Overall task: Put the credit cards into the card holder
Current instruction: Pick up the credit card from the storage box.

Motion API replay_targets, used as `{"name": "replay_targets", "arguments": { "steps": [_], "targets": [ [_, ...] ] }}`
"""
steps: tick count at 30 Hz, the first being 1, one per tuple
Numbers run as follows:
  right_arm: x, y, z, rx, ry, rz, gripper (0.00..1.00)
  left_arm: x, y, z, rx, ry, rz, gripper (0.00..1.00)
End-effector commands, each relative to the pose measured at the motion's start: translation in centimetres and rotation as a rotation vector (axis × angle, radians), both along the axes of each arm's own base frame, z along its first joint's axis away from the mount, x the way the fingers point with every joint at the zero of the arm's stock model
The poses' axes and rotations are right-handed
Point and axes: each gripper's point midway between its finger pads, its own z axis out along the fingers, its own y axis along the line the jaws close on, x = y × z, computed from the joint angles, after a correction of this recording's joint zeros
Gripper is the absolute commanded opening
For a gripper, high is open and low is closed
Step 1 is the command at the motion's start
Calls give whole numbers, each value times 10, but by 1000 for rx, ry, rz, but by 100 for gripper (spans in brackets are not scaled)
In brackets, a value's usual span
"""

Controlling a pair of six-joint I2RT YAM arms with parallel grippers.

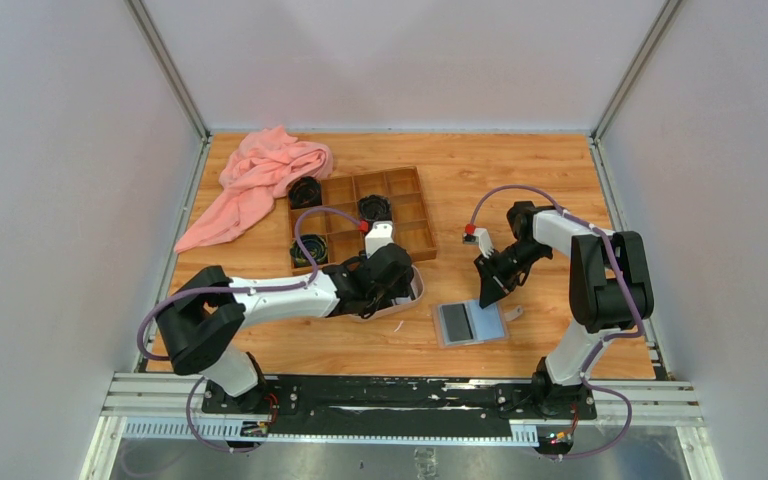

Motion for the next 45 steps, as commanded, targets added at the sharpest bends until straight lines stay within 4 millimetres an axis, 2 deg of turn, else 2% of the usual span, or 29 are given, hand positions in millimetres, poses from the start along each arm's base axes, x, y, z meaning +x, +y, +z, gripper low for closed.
{"name": "replay_targets", "arguments": {
  "steps": [1, 11, 28, 34, 43, 45],
  "targets": [
    [-11, 4, 2, 17, 31, 24, 11, 7, 4, -1, 4, -10, 53, 56],
    [-11, 4, 0, 14, 34, 25, 11, 3, 3, -7, 10, 5, 33, 56],
    [-11, 4, 0, 10, 38, 26, 11, 3, 7, -3, 7, 6, 55, 56],
    [-11, 4, 0, 10, 35, 25, 11, 4, 3, -7, 9, 18, 51, 56],
    [-11, 4, 0, 11, 34, 26, 11, 9, 7, -21, 30, 43, 86, 56],
    [-11, 4, 0, 11, 35, 27, 11, 10, 6, -23, 28, 46, 91, 52]
  ]
}}
